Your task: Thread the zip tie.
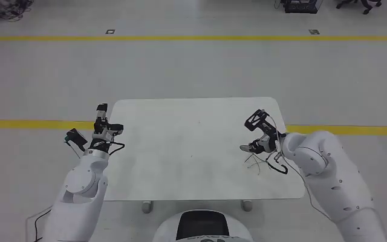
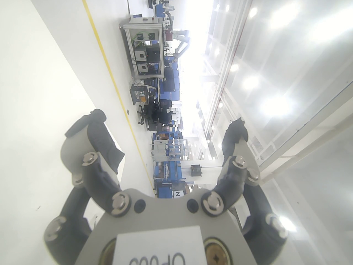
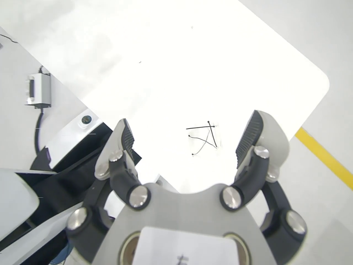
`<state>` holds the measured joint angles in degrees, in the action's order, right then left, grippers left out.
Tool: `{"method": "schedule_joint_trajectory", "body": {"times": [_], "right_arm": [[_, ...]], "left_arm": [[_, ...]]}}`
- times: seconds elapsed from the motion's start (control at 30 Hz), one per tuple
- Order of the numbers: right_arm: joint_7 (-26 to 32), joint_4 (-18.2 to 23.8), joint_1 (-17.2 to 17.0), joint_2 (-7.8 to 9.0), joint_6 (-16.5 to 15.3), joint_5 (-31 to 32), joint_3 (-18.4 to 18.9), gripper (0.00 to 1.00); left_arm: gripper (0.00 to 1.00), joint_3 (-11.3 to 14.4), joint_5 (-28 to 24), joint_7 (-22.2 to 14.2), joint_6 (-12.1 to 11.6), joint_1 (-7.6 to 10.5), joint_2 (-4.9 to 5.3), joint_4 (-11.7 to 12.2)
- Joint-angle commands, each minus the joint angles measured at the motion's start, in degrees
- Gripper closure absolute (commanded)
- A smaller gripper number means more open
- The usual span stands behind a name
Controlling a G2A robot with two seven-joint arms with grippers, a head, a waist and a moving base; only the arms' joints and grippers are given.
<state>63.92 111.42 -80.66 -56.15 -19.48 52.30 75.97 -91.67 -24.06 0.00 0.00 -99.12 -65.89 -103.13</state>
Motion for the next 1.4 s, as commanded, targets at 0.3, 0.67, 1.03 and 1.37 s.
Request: {"method": "schedule_joint_trajectory", "body": {"times": [0.3, 0.67, 1.03, 1.37], "right_arm": [[6.4, -3.4, 13.3, 5.36, 0.0, -4.3, -12.9, 0.0], [4.2, -8.8, 25.2, 10.59, 0.0, -8.7, -30.6, 0.0], [4.2, -8.8, 25.2, 10.59, 0.0, -8.7, -30.6, 0.0], [3.0, -10.6, 29.2, 12.11, 0.0, -5.6, -35.3, 0.0]], "left_arm": [[0.0, 0.0, 0.0, 0.0, 0.0, 0.0, 0.0, 0.0], [0.0, 0.0, 0.0, 0.0, 0.0, 0.0, 0.0, 0.0], [0.0, 0.0, 0.0, 0.0, 0.0, 0.0, 0.0, 0.0], [0.0, 0.0, 0.0, 0.0, 0.0, 0.0, 0.0, 0.0]]}}
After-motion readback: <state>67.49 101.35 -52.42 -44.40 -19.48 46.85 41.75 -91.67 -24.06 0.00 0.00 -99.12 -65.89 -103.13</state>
